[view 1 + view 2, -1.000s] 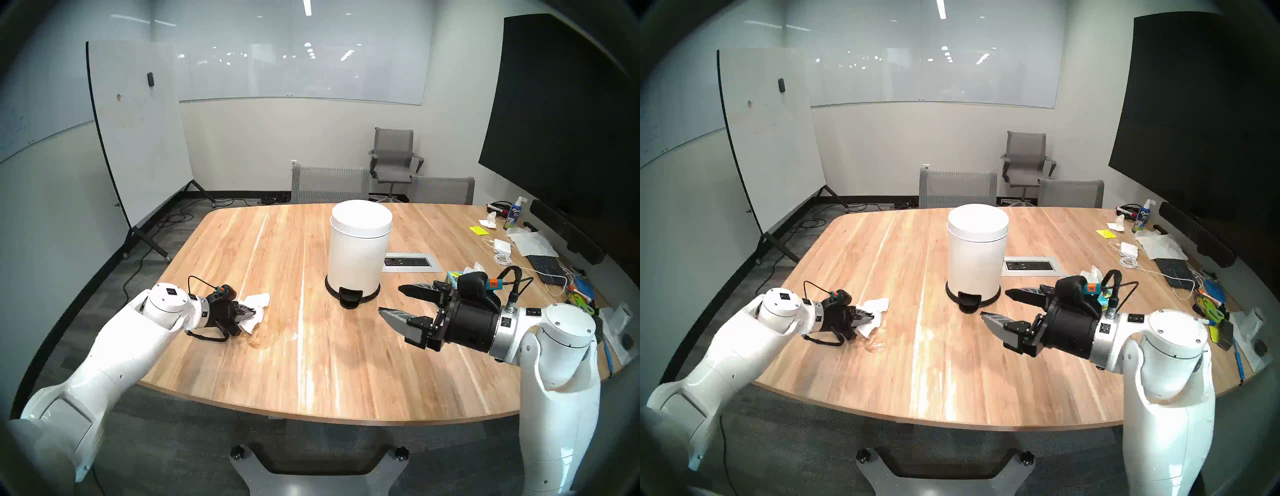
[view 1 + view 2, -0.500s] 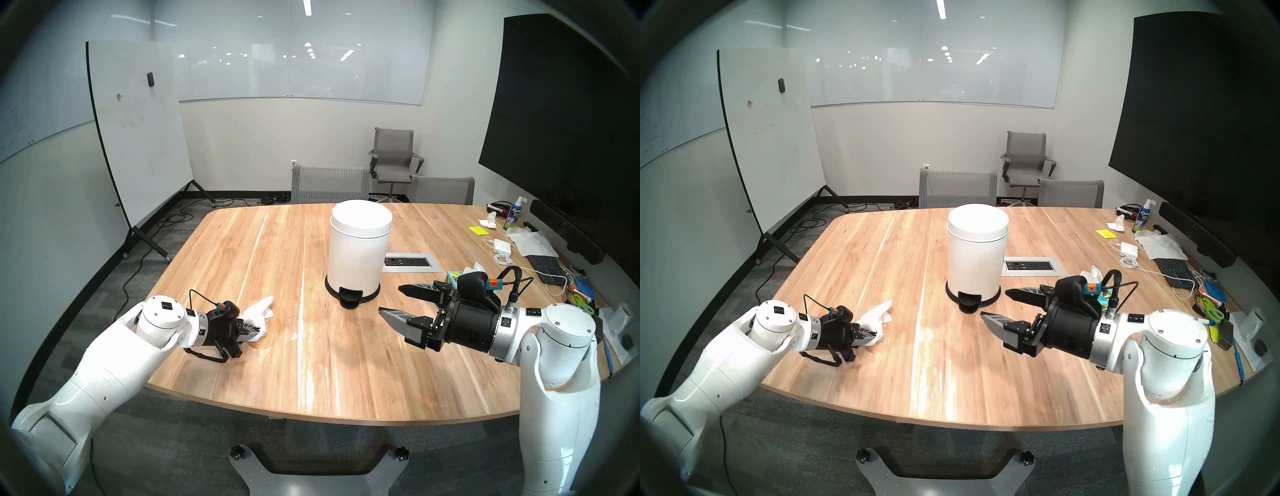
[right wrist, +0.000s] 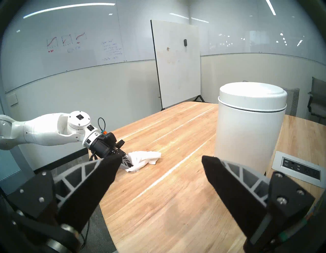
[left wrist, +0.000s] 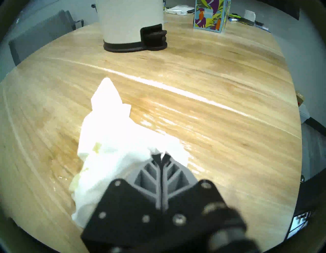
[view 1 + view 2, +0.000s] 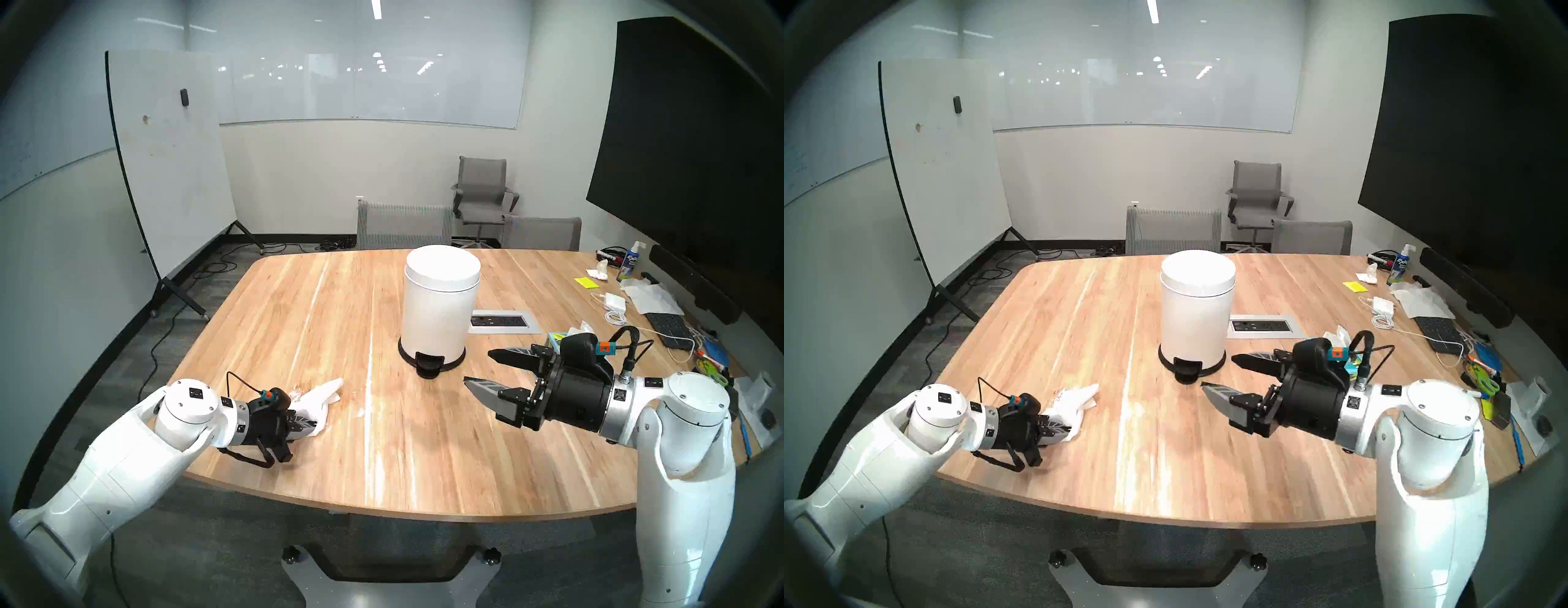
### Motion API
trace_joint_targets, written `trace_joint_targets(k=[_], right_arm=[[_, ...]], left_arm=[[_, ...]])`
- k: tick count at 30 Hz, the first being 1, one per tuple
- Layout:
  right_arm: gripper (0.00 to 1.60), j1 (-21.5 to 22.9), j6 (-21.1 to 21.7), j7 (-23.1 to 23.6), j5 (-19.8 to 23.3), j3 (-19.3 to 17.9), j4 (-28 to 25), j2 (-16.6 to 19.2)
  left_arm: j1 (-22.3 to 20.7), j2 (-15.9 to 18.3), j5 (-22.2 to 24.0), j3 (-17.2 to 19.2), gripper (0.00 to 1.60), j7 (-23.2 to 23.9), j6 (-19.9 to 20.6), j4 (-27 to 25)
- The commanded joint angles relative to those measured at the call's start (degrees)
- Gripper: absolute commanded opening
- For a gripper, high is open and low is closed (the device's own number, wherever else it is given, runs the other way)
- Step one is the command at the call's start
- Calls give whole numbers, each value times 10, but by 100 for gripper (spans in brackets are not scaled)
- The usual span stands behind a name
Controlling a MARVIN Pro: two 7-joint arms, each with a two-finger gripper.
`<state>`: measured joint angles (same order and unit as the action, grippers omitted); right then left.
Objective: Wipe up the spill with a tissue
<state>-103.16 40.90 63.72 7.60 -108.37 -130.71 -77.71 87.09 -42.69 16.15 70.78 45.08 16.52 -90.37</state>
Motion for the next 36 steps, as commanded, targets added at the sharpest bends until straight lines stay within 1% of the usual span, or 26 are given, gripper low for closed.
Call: trace_joint_targets(k=[1, 3, 7, 8, 10, 12, 13, 14, 15, 19, 22, 24, 26, 36], right_arm=[[160, 3, 1, 3, 2, 1, -9, 1], [160, 3, 1, 3, 2, 1, -9, 1], [160, 3, 1, 3, 2, 1, -9, 1], [160, 3, 1, 3, 2, 1, -9, 1], [160, 3, 1, 3, 2, 1, -9, 1], [160, 3, 1, 3, 2, 1, -9, 1], [160, 3, 1, 3, 2, 1, -9, 1], [160, 3, 1, 3, 2, 1, -9, 1], [160, 3, 1, 3, 2, 1, -9, 1], [160, 3, 1, 3, 2, 1, -9, 1], [160, 3, 1, 3, 2, 1, -9, 1], [160, 3, 1, 3, 2, 1, -9, 1], [160, 3, 1, 3, 2, 1, -9, 1], [160, 3, 0, 3, 2, 2, -9, 1]], left_arm=[[23, 27, 1, 13, 0, 3, -18, 11], [18, 24, -1, 13, 0, -2, -24, 21], [-15, 1, -15, 1, 0, -13, -31, 57], [-15, 1, -15, 1, 0, -13, -31, 57], [-42, -15, -26, -10, 0, -19, -36, 82], [-59, -26, -34, -17, 0, -24, -39, 97], [-59, -26, -34, -17, 0, -24, -39, 97], [-74, -37, -42, -25, 0, -33, -41, 110], [-74, -37, -42, -25, 0, -33, -41, 110], [-112, -68, -59, -47, 0, -43, -50, 149], [-128, -82, -64, -57, 0, -48, -52, 164], [-132, -86, -65, -60, 0, -49, -52, 167], [-139, -98, -66, -69, 0, -51, -53, 169], [-131, -119, -65, -93, 0, -57, -43, 130]])
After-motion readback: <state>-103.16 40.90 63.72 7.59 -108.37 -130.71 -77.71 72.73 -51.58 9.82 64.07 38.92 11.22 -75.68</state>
